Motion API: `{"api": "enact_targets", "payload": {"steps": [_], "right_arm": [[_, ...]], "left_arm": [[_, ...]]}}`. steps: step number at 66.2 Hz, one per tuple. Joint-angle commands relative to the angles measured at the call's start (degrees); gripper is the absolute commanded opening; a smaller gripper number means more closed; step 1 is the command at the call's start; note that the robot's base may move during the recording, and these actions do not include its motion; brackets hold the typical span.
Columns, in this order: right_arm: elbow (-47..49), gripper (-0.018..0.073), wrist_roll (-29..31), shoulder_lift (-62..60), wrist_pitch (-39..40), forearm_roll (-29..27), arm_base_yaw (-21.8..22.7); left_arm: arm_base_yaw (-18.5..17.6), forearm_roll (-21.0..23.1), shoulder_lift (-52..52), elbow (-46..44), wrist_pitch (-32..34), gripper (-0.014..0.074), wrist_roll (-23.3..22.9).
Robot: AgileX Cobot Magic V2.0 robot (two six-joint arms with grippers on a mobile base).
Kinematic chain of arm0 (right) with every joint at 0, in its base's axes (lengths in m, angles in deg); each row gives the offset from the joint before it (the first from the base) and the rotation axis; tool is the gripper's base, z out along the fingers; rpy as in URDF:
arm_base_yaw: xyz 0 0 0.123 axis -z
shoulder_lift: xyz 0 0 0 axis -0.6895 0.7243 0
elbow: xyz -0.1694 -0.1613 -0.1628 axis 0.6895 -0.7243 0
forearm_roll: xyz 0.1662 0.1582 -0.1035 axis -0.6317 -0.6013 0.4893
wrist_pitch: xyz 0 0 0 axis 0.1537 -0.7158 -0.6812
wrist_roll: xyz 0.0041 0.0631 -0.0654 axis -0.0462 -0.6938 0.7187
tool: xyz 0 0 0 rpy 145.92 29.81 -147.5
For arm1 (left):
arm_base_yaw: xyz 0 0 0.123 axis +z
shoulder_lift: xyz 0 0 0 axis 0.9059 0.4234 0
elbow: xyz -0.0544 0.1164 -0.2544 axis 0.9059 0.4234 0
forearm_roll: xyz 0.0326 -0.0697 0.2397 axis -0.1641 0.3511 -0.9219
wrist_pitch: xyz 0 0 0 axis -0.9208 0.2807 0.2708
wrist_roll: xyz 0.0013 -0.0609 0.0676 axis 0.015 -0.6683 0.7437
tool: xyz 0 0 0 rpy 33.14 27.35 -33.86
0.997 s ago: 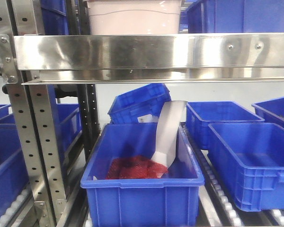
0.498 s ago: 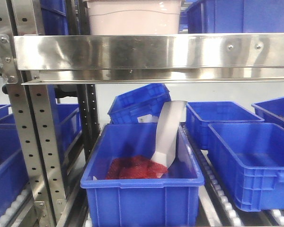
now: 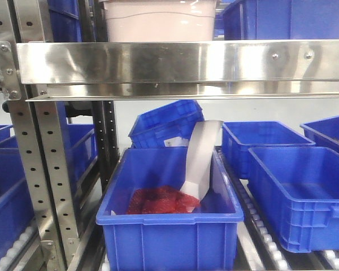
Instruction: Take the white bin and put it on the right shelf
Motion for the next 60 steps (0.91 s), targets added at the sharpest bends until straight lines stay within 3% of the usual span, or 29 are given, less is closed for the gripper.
{"api": "enact_targets", "payload": {"steps": [1,60], "right_arm": [[-0.8,0.0066,-0.1,-1.3,7.4,0.8,0.2],[-1.0,0.0066,-0.1,-1.3,8.0,1.3,-1.4]], "left_arm": [[-0.3,0.3,0.3,-1.5,3.5,-0.0117,-0.1],[-0.3,0.3,0.4,-1.5,3.0,-0.0117,-0.1]]}}
